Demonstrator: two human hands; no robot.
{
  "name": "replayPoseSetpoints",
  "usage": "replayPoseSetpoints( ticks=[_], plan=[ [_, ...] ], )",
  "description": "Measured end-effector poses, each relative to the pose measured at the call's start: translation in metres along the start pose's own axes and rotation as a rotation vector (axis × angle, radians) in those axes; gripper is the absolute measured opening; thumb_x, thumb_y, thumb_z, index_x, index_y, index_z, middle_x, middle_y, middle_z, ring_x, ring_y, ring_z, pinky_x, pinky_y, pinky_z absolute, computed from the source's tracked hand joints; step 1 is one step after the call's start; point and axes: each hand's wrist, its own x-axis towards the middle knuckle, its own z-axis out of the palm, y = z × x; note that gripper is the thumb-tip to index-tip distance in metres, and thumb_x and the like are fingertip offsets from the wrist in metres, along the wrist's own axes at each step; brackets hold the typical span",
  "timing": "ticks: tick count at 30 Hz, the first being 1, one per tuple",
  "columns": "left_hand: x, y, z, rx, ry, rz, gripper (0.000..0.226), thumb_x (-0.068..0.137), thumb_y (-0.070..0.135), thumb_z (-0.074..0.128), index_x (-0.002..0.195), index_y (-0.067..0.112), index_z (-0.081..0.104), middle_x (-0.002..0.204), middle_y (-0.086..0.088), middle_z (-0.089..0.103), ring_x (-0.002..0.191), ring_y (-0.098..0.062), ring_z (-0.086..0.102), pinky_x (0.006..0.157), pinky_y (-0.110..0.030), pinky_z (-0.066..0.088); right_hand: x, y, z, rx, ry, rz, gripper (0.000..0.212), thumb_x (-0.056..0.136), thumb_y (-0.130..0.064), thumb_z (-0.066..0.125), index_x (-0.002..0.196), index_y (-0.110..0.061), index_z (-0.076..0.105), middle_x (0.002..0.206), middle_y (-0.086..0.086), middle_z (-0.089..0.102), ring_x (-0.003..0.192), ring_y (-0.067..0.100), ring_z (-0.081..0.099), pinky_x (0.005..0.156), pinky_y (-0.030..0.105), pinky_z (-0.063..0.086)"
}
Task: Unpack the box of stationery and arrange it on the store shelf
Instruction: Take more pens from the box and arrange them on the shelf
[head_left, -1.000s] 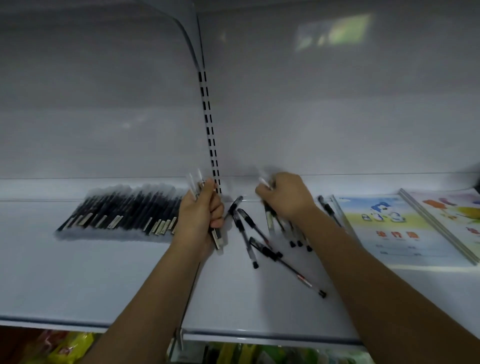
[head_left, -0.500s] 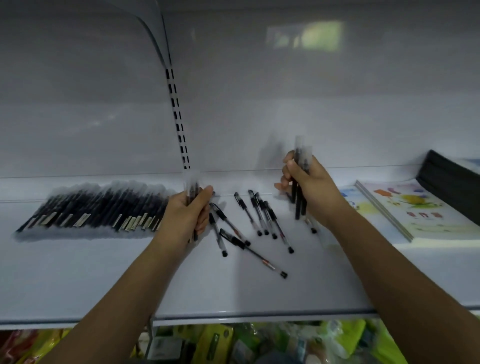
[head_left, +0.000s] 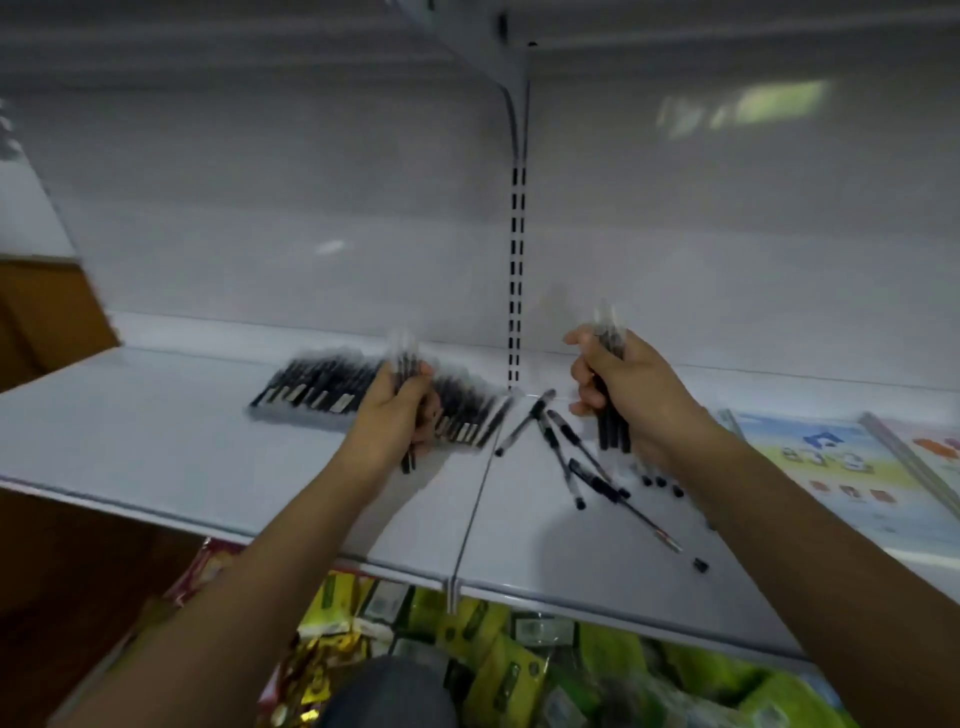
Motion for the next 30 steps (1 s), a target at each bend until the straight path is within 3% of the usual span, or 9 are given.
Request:
replayPoseSetpoints(
  ticks=[4, 8, 12, 14, 16, 17, 21, 25, 30],
  plan=[
    [0.008, 0.010, -0.075, 0.082, 0.165, -0.088, 0.029, 0.105, 0.018, 0.042, 0.078, 0.018, 0.033, 0.052, 0.003, 0.030, 0.036, -0.008, 0.022, 0.037, -0.017, 0.018, 0.014, 0.011, 0.059, 0.012, -0.029, 0.196, 0.028, 0.101, -0.038, 0.049, 0.096, -0.012, 0.057, 0.051, -0.006, 0.033, 0.044, 0.010, 0.026, 0.042, 0.023, 0.023],
    [0.027, 0.009, -0.127, 0.381, 0.245, -0.128, 0.020, 0.102, 0.030, 0.044, 0.088, 0.016, 0.043, 0.066, -0.003, 0.042, 0.050, -0.014, 0.034, 0.046, -0.023, 0.024, 0.039, 0.026, 0.109, -0.089, -0.006, 0.317, 0.023, 0.099, -0.034, 0.049, 0.093, -0.011, 0.051, 0.060, -0.001, 0.037, 0.047, 0.013, 0.030, 0.046, 0.026, 0.026],
    [0.067, 0.023, -0.145, 0.637, 0.278, -0.053, 0.020, 0.100, 0.021, 0.045, 0.114, 0.007, 0.040, 0.095, -0.009, 0.052, 0.075, -0.019, 0.053, 0.061, -0.031, 0.039, 0.078, 0.027, 0.157, -0.255, 0.101, 0.349, 0.026, 0.101, -0.020, 0.039, 0.116, 0.000, 0.047, 0.074, 0.012, 0.051, 0.057, 0.021, 0.042, 0.058, 0.034, 0.038],
    [0.093, 0.027, -0.145, 0.715, 0.246, -0.066, 0.035, 0.101, 0.021, 0.045, 0.129, 0.004, 0.035, 0.115, -0.015, 0.052, 0.099, -0.030, 0.058, 0.077, -0.034, 0.044, 0.103, 0.026, 0.173, -0.476, 0.136, 0.411, 0.040, 0.102, -0.019, 0.042, 0.138, -0.001, 0.040, 0.116, 0.017, 0.059, 0.084, 0.025, 0.056, 0.075, 0.038, 0.047],
    [0.120, 0.023, -0.135, 0.741, 0.265, -0.161, 0.046, 0.102, 0.019, 0.045, 0.142, 0.001, 0.030, 0.136, -0.022, 0.041, 0.119, -0.037, 0.051, 0.094, -0.040, 0.044, 0.113, 0.017, 0.189, -1.040, 0.088, 0.330, 0.045, 0.103, -0.022, 0.046, 0.145, -0.010, 0.033, 0.149, 0.010, 0.039, 0.128, 0.022, 0.046, 0.107, 0.031, 0.034],
    [0.131, 0.020, -0.127, 0.776, 0.311, -0.195, 0.048, 0.102, 0.016, 0.045, 0.145, 0.001, 0.030, 0.144, -0.023, 0.034, 0.126, -0.039, 0.045, 0.102, -0.041, 0.040, 0.116, 0.019, 0.190, -1.191, 0.054, 0.285, 0.046, 0.104, -0.023, 0.044, 0.147, -0.014, 0.030, 0.153, 0.008, 0.032, 0.137, 0.021, 0.037, 0.111, 0.028, 0.027],
    [0.146, 0.006, -0.105, 1.117, 0.265, -0.205, 0.054, 0.098, 0.013, 0.048, 0.145, -0.004, 0.026, 0.146, -0.022, 0.031, 0.132, -0.036, 0.036, 0.108, -0.039, 0.033, 0.114, 0.038, 0.193, -0.548, 0.383, 0.341, 0.044, 0.099, -0.007, 0.042, 0.141, -0.001, 0.029, 0.145, 0.020, 0.035, 0.130, 0.035, 0.039, 0.105, 0.039, 0.033],
    [0.137, -0.012, -0.104, 1.291, 0.296, -0.235, 0.076, 0.099, 0.042, 0.047, 0.148, -0.008, 0.017, 0.146, -0.021, 0.029, 0.133, -0.035, 0.030, 0.109, -0.044, 0.028, 0.116, 0.056, 0.211, -0.708, 0.479, 0.329, 0.058, 0.101, -0.018, 0.039, 0.147, 0.007, 0.014, 0.149, 0.023, 0.023, 0.135, 0.036, 0.028, 0.112, 0.041, 0.024],
    [0.137, -0.011, -0.104, 1.284, 0.203, -0.447, 0.114, 0.088, 0.078, 0.032, 0.150, -0.009, -0.009, 0.159, -0.022, 0.007, 0.147, -0.037, 0.009, 0.120, -0.051, 0.010, 0.113, 0.059, 0.233, -0.944, 0.305, 0.500, 0.083, 0.097, -0.021, 0.045, 0.147, 0.009, -0.015, 0.157, 0.024, -0.019, 0.148, 0.036, -0.012, 0.121, 0.045, -0.006]
  ],
)
